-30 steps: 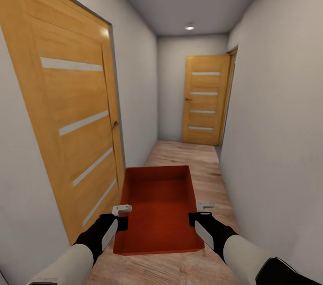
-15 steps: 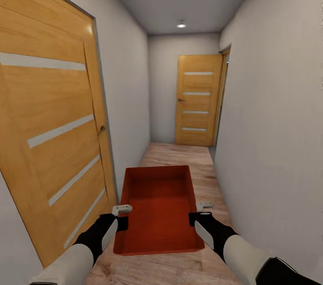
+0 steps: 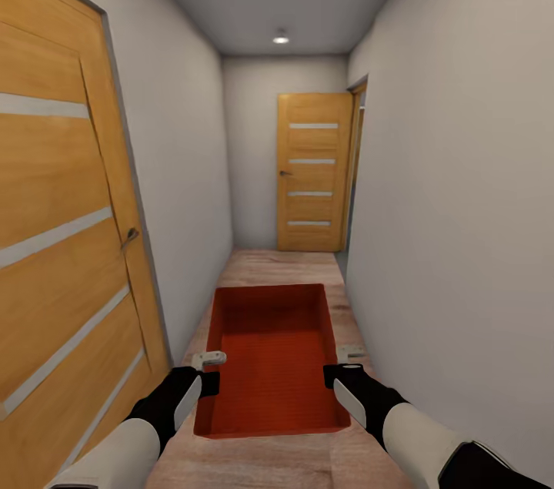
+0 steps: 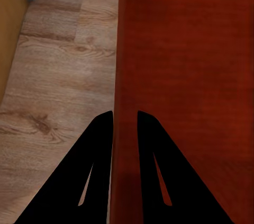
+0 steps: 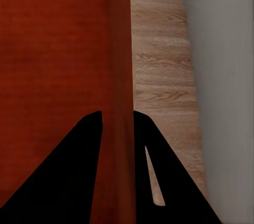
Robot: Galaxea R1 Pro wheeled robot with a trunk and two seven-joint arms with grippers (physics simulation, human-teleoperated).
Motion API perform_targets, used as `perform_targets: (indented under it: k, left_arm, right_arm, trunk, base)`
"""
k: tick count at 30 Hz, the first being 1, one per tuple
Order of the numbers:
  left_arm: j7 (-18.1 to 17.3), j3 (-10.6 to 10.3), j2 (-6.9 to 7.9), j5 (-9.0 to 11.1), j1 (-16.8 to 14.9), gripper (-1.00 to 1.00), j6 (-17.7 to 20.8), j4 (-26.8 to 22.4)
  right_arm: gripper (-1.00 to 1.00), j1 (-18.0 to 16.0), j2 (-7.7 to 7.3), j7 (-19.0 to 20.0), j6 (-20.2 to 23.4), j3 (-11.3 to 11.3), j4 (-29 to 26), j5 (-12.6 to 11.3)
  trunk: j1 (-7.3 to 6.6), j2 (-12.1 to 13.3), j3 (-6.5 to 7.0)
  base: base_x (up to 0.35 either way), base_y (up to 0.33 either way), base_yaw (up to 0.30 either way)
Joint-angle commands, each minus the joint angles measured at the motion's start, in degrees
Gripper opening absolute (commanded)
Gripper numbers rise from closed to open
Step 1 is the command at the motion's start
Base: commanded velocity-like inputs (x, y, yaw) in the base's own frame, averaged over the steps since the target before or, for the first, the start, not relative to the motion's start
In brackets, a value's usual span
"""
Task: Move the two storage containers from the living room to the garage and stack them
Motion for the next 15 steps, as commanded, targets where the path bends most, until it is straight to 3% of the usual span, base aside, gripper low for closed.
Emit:
perform_targets:
  k: [1,15]
  left_arm:
    - [1.25,-0.34,1.75,-1.18,0.08,-1.0,0.49,-0.05]
    - [1.2,-0.34,1.75,-1.18,0.08,-1.0,0.65,-0.06]
  right_arm:
    - [-1.0,-0.11,-0.04,-0.38,0.25,-1.12,-0.26,0.2]
    - [-1.0,-0.11,-0.07,-0.38,0.26,-1.12,-0.26,0.2]
  trunk:
    - [0.06,-0.05,-0.02]
    - [0.06,-0.05,-0.02]
  base:
    - [0.324,0.0,-0.035]
    - [0.324,0.0,-0.003]
